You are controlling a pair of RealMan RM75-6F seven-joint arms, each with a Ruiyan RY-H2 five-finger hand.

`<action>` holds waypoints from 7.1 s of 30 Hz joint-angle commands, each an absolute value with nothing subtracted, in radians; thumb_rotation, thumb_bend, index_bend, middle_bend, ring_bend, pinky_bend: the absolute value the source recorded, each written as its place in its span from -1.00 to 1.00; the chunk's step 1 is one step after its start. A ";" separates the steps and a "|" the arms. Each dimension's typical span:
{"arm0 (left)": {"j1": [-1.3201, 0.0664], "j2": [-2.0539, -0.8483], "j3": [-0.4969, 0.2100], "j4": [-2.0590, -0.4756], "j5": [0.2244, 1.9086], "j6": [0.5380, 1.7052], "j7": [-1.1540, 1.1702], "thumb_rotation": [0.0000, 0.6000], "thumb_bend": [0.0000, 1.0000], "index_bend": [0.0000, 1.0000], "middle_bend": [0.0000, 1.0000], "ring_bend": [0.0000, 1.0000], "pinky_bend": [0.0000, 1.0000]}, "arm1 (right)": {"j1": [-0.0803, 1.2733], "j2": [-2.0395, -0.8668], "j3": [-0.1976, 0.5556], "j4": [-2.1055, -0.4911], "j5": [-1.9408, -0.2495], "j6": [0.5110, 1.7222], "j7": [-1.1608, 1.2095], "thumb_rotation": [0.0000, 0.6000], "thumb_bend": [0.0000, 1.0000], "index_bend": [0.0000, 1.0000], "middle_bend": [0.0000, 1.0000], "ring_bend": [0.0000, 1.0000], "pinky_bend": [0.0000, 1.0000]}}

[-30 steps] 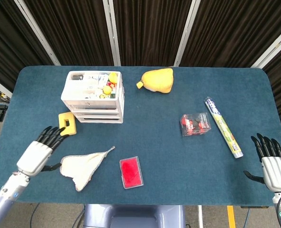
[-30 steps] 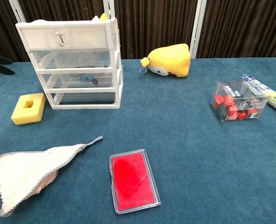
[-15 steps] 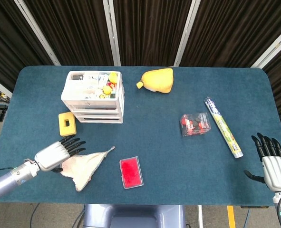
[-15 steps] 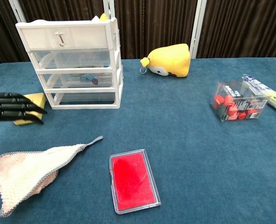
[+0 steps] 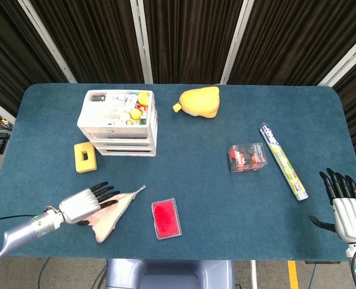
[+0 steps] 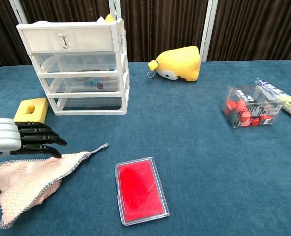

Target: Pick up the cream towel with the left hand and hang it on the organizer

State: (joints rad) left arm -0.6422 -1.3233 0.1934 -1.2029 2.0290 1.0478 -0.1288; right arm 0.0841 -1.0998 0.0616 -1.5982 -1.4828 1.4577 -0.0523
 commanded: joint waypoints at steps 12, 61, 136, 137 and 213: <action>-0.637 -1.457 0.201 -1.144 1.999 1.078 -0.056 1.00 -0.34 -0.08 -0.49 -0.59 -0.46 | 0.083 -1.097 0.061 -1.599 -1.486 1.459 -0.042 1.00 -0.98 -1.00 -1.00 -1.00 -1.00; -0.749 -1.433 0.028 -0.991 2.016 1.386 0.325 1.00 0.33 0.91 0.56 0.29 0.12 | 0.080 -1.096 0.061 -1.595 -1.500 1.470 -0.027 1.00 -0.98 -1.00 -1.00 -1.00 -1.00; -0.796 -1.560 0.057 -0.830 1.914 1.391 0.284 1.00 0.33 0.90 0.57 0.31 0.12 | 0.080 -1.095 0.061 -1.594 -1.499 1.469 -0.026 1.00 -0.98 -1.00 -1.00 -1.00 -1.00; -0.796 -1.564 0.056 -0.829 1.911 1.390 0.281 1.00 0.33 0.90 0.58 0.31 0.12 | 0.080 -1.095 0.061 -1.594 -1.499 1.469 -0.026 1.00 -0.98 -1.00 -1.00 -1.00 -1.00; -0.691 -1.461 0.078 -1.231 1.894 1.469 0.255 0.85 -1.00 -1.00 -1.00 -1.00 -1.00 | 0.079 -1.093 0.062 -1.599 -1.499 1.469 -0.009 1.00 -0.98 -1.00 -1.00 -1.00 -1.00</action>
State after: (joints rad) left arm -0.6918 -1.4639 0.0825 -1.2236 1.8980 1.4765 0.2539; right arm 0.0787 -1.0931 0.0622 -1.5990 -1.4985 1.4692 -0.0090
